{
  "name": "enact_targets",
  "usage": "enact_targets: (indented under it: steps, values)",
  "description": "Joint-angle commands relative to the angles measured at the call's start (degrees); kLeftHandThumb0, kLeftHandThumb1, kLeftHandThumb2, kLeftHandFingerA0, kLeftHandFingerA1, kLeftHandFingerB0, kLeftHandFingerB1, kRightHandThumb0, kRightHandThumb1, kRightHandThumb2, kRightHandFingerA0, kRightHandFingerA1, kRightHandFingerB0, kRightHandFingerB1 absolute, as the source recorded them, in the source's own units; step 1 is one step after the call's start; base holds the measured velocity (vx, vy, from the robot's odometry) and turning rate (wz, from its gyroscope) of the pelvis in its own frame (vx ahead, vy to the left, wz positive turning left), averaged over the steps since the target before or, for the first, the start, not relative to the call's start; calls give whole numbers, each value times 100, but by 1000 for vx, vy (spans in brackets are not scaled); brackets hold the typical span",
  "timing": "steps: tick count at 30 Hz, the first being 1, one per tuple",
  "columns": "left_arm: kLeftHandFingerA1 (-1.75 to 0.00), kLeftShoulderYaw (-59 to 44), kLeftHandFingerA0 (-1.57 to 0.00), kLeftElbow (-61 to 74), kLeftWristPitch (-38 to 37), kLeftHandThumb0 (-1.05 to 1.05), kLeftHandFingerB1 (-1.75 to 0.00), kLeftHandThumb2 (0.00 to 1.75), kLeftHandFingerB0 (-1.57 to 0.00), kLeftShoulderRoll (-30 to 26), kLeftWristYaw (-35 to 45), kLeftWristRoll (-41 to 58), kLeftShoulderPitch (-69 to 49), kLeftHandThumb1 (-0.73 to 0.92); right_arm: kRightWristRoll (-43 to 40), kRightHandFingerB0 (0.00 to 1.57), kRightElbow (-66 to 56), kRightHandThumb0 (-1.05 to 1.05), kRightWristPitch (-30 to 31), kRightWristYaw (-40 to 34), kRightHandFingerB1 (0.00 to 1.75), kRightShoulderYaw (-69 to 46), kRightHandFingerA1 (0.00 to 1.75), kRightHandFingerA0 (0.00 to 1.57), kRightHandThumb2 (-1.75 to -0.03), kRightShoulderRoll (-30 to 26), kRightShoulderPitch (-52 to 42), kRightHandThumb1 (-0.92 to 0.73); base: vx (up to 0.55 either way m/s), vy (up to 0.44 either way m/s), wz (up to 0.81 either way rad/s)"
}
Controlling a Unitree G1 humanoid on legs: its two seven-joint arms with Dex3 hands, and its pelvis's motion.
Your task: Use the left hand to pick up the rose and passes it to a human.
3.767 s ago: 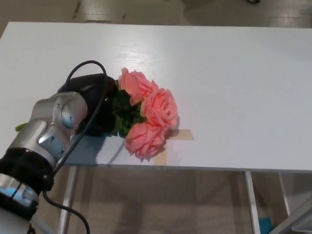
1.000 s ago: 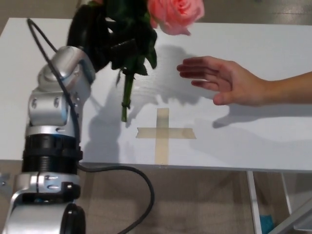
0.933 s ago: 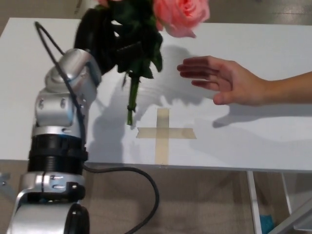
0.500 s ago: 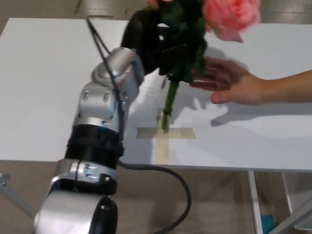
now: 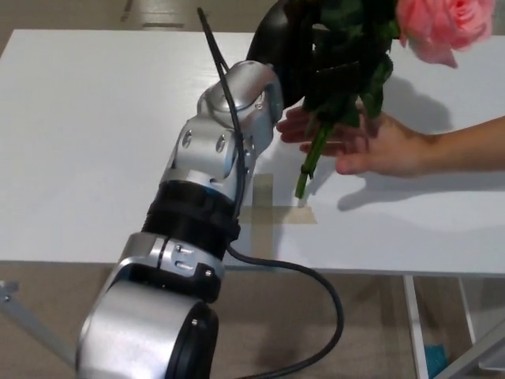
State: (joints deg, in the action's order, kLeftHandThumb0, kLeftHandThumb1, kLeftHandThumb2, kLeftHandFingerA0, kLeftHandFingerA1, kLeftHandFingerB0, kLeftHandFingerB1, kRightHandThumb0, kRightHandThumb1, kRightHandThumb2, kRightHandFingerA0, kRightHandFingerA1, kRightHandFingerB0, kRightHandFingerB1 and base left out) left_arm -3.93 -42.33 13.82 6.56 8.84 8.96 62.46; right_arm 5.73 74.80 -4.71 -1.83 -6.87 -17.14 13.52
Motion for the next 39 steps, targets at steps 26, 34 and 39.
enact_targets:
  steps: [26, 34, 39]
  values:
    - [-144, -29, -95, -1012, -766, -14, -109, 73, -79, 878, -193, 384, 630, 79, -53, 30, -22, -58, -39, 24, 50, -49, 63, 51, -101, 23, 49, -67, 0, 0, 0]
    - [-142, 65, -96, -1141, -775, -14, -104, 70, -81, 793, -218, 332, 677, 81, -80, 31, -31, -58, -13, 7, 50, -94, 63, 51, -101, 35, 104, -66, 0, 0, 0]
    - [0, 493, 0, -1121, -324, -74, 0, 73, 0, 439, 604, 142, 746, 46, -89, 29, -30, -59, 4, 16, 49, -110, 63, 52, -101, 34, 133, -66, 0, 0, 0]
